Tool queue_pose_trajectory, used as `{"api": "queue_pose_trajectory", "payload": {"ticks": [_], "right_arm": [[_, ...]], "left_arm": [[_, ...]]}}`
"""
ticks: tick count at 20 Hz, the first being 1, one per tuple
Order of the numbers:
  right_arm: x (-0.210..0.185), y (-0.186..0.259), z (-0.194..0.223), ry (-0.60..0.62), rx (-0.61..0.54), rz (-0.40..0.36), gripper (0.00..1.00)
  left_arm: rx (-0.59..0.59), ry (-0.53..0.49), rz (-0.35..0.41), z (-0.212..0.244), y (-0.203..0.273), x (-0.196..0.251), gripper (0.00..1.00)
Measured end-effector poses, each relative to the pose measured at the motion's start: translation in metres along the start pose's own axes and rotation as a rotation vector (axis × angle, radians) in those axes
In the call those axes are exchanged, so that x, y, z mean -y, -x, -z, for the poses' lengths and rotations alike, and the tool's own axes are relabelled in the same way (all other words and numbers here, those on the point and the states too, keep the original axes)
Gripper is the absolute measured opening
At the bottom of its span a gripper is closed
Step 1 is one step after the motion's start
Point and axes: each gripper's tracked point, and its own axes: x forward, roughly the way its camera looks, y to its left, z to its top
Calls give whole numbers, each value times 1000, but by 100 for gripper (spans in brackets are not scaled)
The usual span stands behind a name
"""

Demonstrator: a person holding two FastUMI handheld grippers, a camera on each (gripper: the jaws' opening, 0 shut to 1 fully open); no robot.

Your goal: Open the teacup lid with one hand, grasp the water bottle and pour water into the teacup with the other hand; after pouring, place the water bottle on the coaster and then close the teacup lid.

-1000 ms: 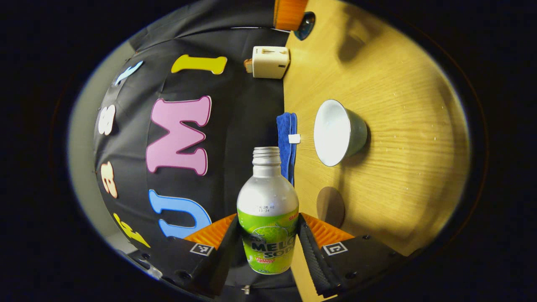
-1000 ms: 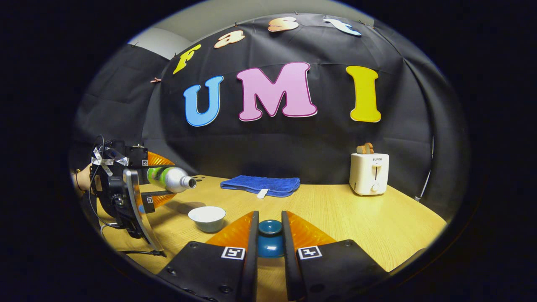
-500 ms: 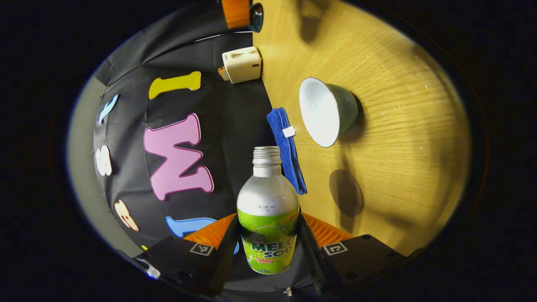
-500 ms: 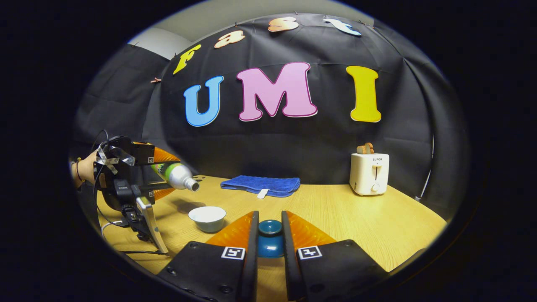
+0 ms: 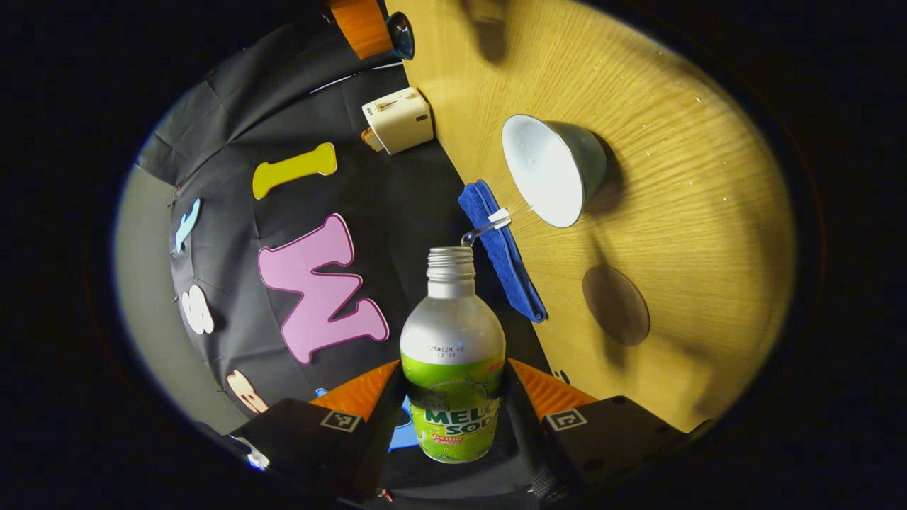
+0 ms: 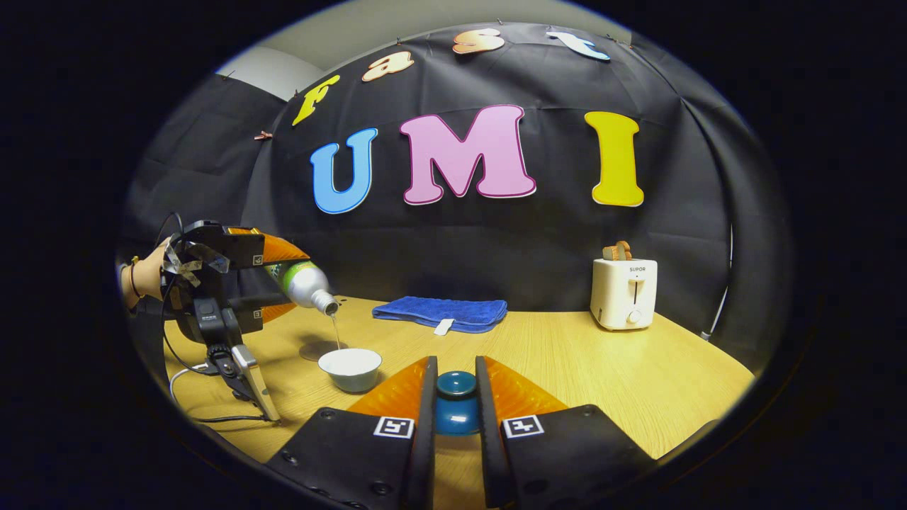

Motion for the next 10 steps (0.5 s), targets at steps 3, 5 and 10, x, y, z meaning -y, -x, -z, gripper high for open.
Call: {"api": "queue_pose_trajectory", "payload": {"ticks": [3,5,10], "right_arm": [[0,0,0,0,0,0,31],[0,-1,0,0,0,0,31],[0,0,0,0,0,0,31]], "left_arm": [[11,-51,-26,1,1,-5,79],[24,-78,-57,1,0,-9,80],[52,-157,-126,0,1,-23,80]]}}
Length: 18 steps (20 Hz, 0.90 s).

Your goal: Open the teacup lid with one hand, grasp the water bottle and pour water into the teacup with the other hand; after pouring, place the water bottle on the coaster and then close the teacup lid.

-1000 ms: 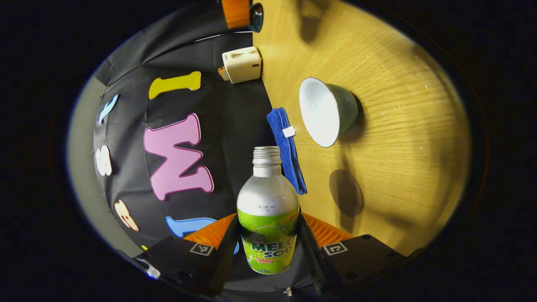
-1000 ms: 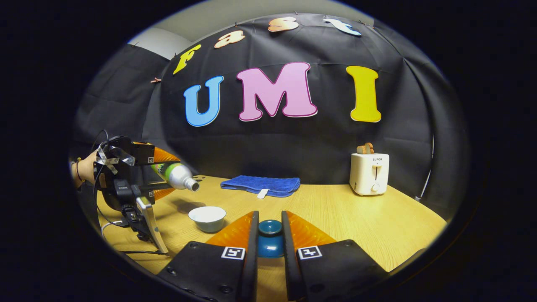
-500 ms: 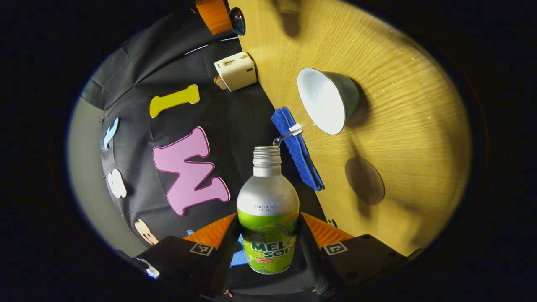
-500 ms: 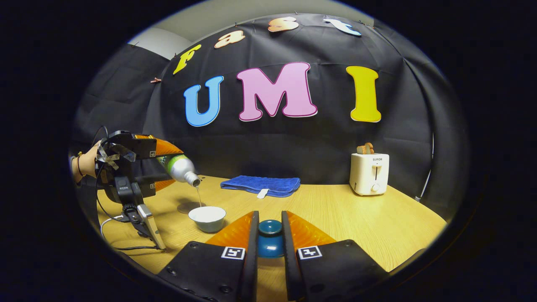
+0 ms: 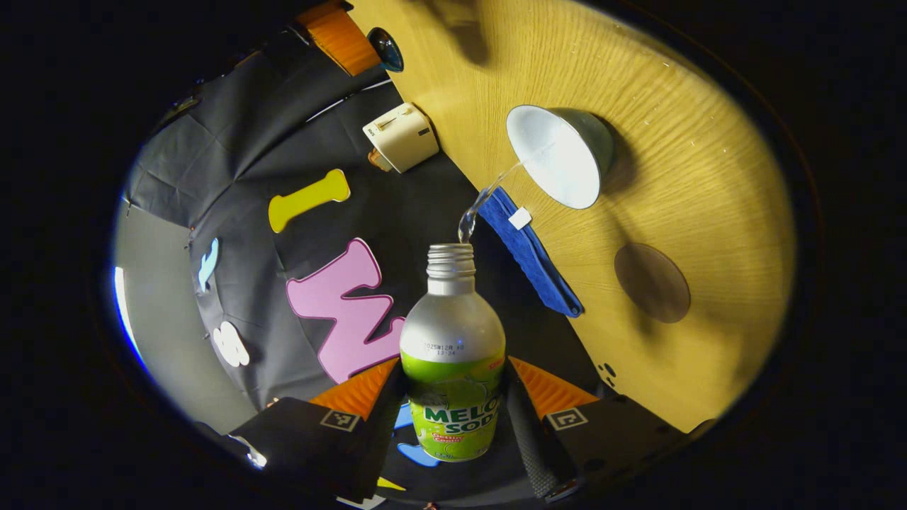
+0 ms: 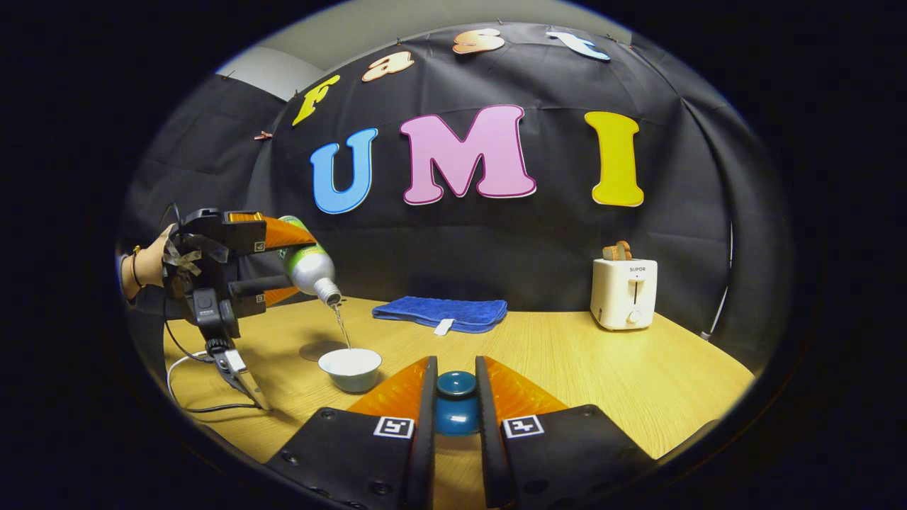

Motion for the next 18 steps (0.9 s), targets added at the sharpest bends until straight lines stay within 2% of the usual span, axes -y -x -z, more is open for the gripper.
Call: {"api": "queue_pose_trajectory", "payload": {"ticks": [7,13,16,18], "right_arm": [[0,-1,0,0,0,0,31],[0,-1,0,0,0,0,31],[0,-1,0,0,0,0,31],[0,-1,0,0,1,0,31]], "left_arm": [[19,-146,-72,10,-3,-18,80],[59,-208,-181,4,-7,-32,80],[55,-212,-177,4,-7,-32,80],[45,-165,-151,6,-9,-29,80]]}}
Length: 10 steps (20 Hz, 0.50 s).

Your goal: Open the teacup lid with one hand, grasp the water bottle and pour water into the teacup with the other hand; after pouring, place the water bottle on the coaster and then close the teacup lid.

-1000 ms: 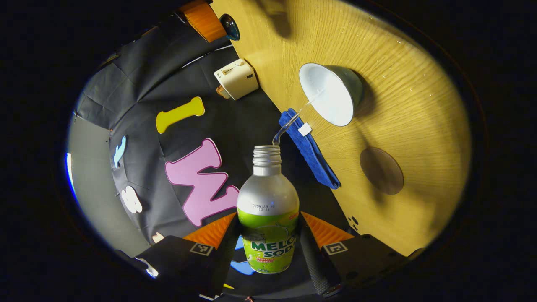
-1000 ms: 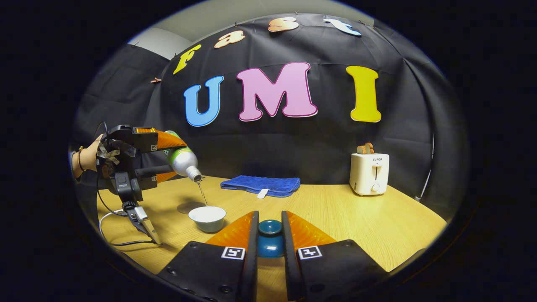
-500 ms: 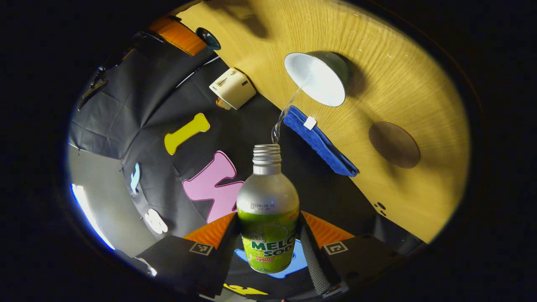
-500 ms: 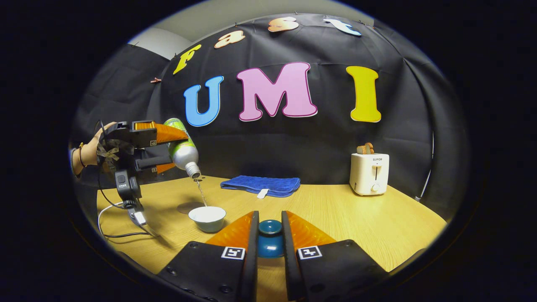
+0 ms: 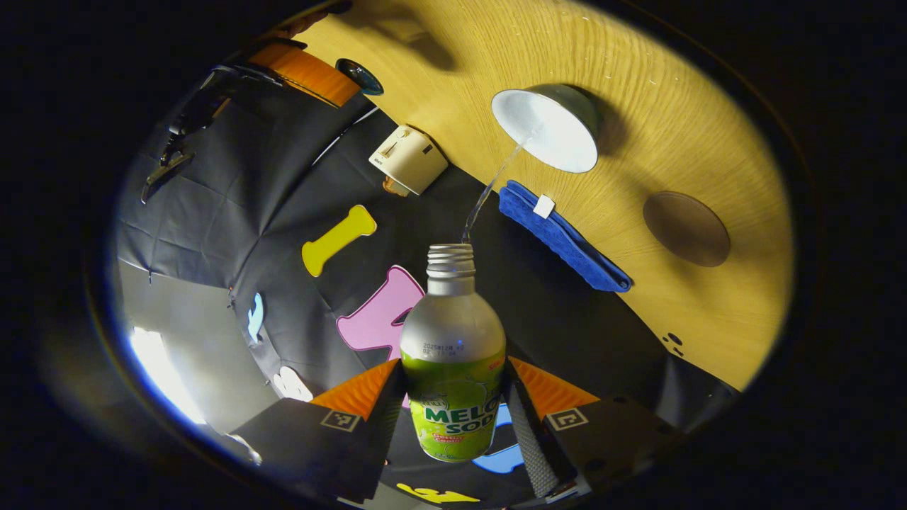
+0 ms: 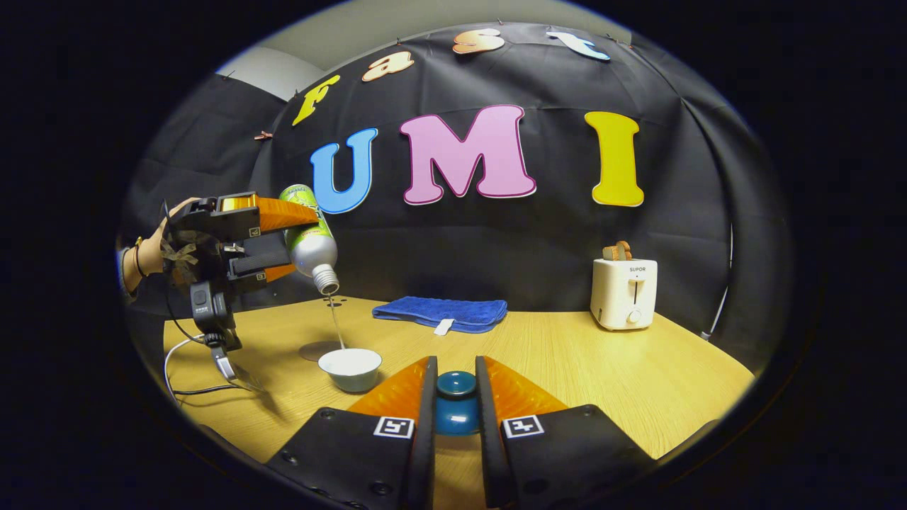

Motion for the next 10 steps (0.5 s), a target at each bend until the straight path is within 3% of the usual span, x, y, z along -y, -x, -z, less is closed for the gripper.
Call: {"api": "queue_pose_trajectory", "payload": {"ticks": [2,6,10], "right_arm": [[0,0,0,0,0,0,31],[0,0,0,0,0,0,31],[0,0,0,0,0,0,31]], "left_arm": [[-10,146,63,-6,3,17,80],[24,538,180,-45,12,44,80],[8,1045,283,-67,15,52,80]]}}
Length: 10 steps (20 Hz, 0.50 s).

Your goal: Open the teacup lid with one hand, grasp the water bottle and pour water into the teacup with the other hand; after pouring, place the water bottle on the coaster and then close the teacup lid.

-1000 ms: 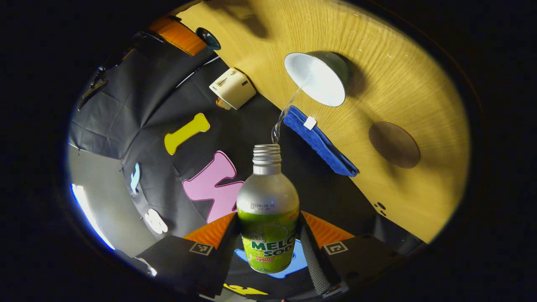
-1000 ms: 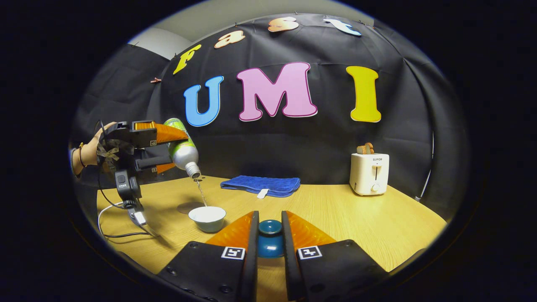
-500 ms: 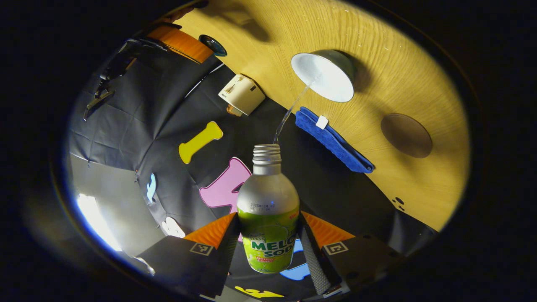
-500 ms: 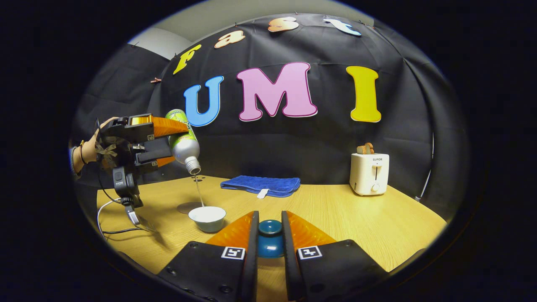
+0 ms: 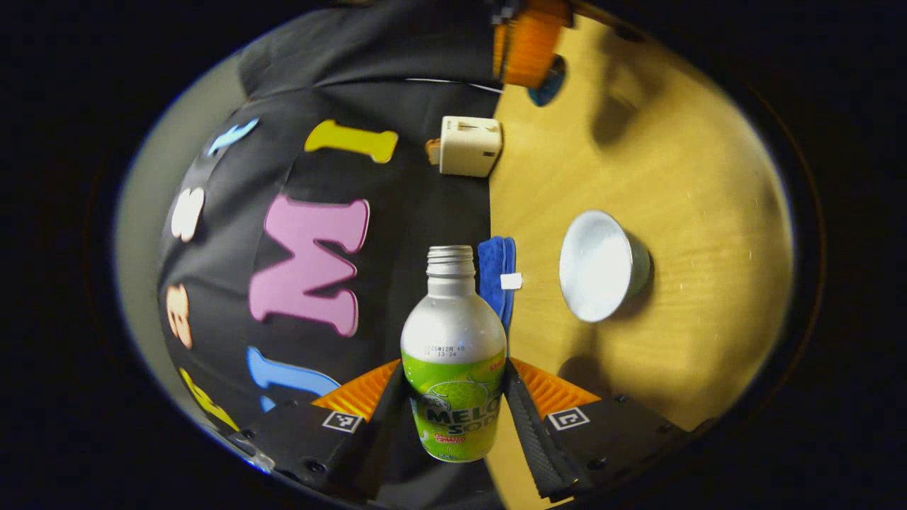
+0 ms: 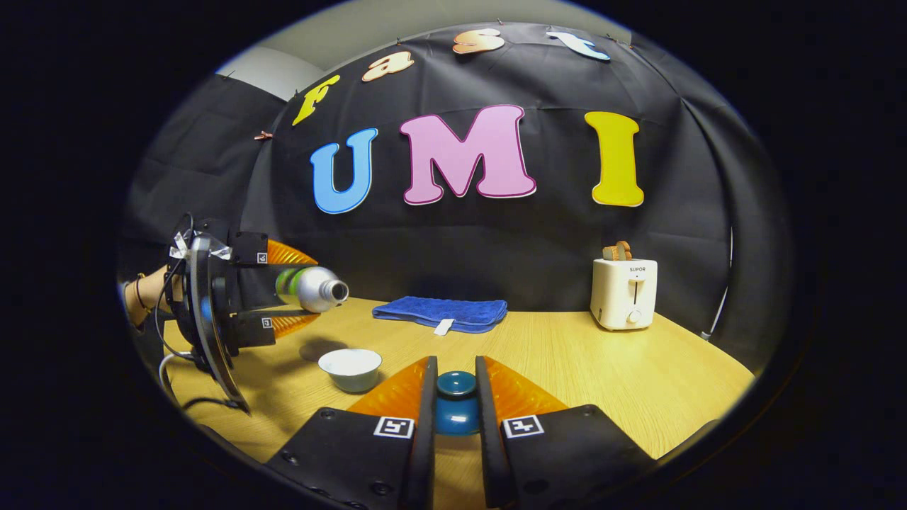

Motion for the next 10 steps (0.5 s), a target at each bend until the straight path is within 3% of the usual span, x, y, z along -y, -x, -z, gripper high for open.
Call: {"api": "queue_pose_trajectory", "payload": {"ticks": [6,10], "right_arm": [[0,0,0,0,0,0,31],[0,0,0,0,0,0,31]], "left_arm": [[105,617,43,-24,6,-18,79],[165,935,-10,-18,6,-39,79]]}}
